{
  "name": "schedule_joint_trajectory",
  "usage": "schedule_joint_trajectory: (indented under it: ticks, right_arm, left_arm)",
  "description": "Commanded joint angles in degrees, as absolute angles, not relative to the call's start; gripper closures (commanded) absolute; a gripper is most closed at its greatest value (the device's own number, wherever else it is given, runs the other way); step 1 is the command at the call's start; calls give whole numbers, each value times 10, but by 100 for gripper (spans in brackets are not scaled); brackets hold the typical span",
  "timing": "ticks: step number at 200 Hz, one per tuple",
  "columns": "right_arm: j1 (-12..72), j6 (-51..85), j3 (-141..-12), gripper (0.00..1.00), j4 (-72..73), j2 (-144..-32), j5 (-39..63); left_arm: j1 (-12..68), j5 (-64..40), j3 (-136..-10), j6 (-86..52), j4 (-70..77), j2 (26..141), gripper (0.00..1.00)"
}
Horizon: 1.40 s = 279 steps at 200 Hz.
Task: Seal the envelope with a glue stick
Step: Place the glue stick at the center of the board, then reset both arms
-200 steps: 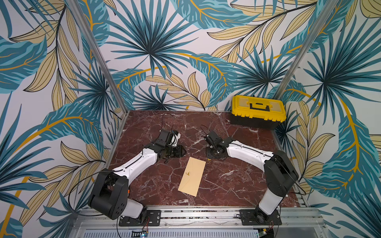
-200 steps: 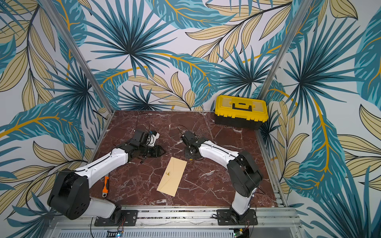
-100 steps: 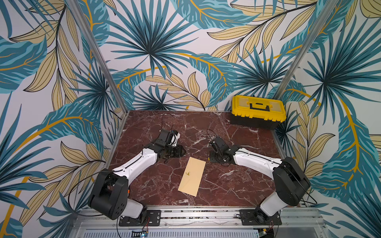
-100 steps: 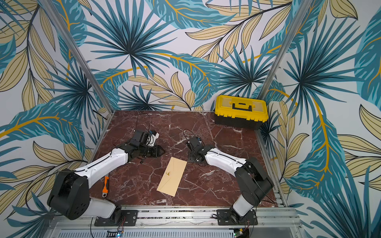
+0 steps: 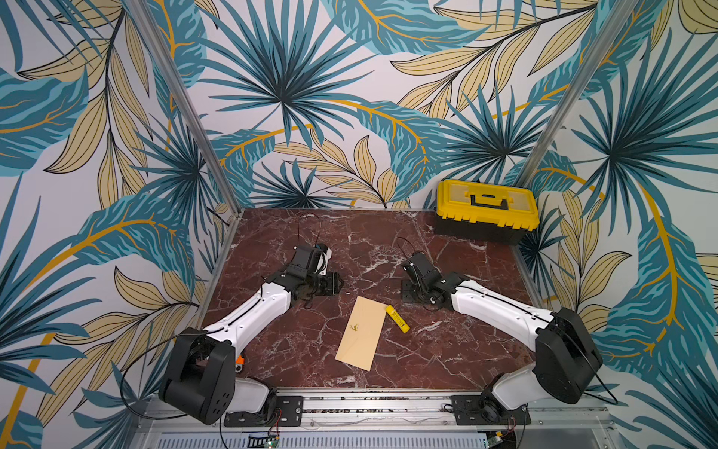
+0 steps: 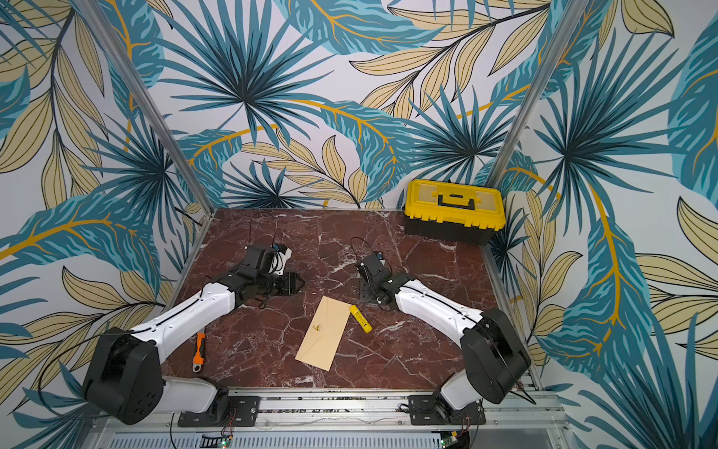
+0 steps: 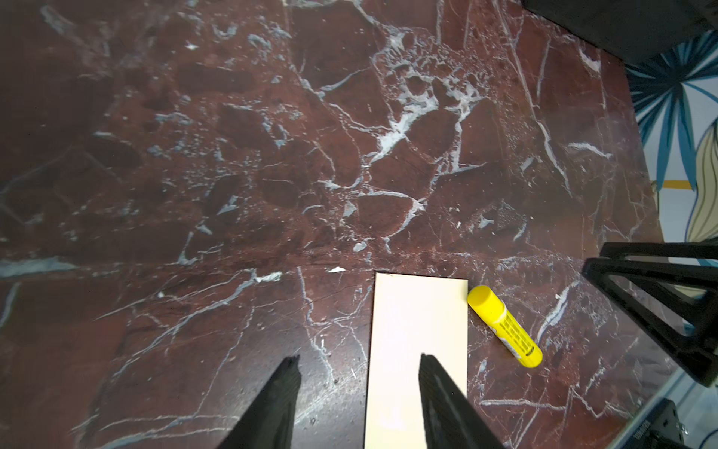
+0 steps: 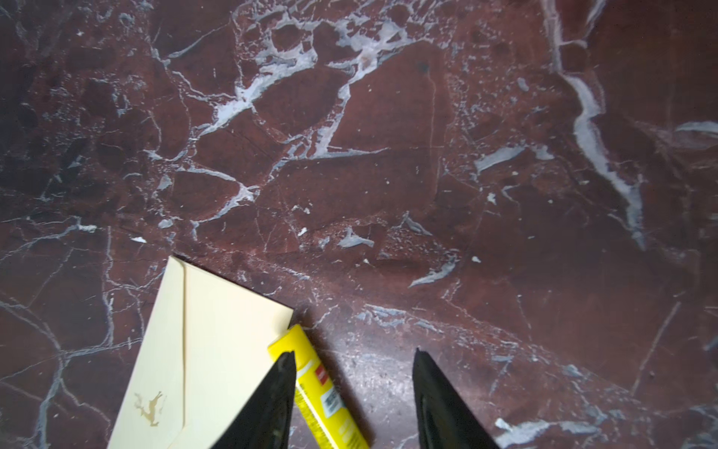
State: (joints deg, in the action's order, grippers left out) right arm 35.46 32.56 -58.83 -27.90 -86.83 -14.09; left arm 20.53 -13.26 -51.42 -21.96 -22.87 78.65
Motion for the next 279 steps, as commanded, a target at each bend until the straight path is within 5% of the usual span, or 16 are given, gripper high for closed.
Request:
schedule_joint_trajectory:
  ticks: [1, 46, 69, 105, 157, 202, 261, 279]
  right_arm:
    - [343, 277, -586, 40, -299, -855, -205]
    - [305, 192, -545, 9, -241, -833, -289]
    - [275, 169, -518, 5, -200, -822, -314]
    - [246, 101, -482, 7, -131, -808, -389]
    - [181, -24, -340, 4, 180, -803, -409]
    - [121, -42, -292, 4, 343, -818, -307]
    - [41, 4, -221, 3, 533, -872, -159]
    - [41, 14, -233, 2, 488, -861, -158]
  left_arm:
    - [191, -64, -500, -201, -210, 763, 39]
    - [153, 50, -468, -172, -174, 734, 22]
    - [142, 130, -450, -155, -144, 721, 0]
    - [133, 246, -405, -125, -69, 706, 0]
    - [118, 308, -292, -17, 194, 734, 0]
    - [91, 257, -203, 62, 515, 815, 0]
    - [17, 119, -169, -2, 669, 914, 0]
    - [14, 73, -187, 5, 600, 896, 0]
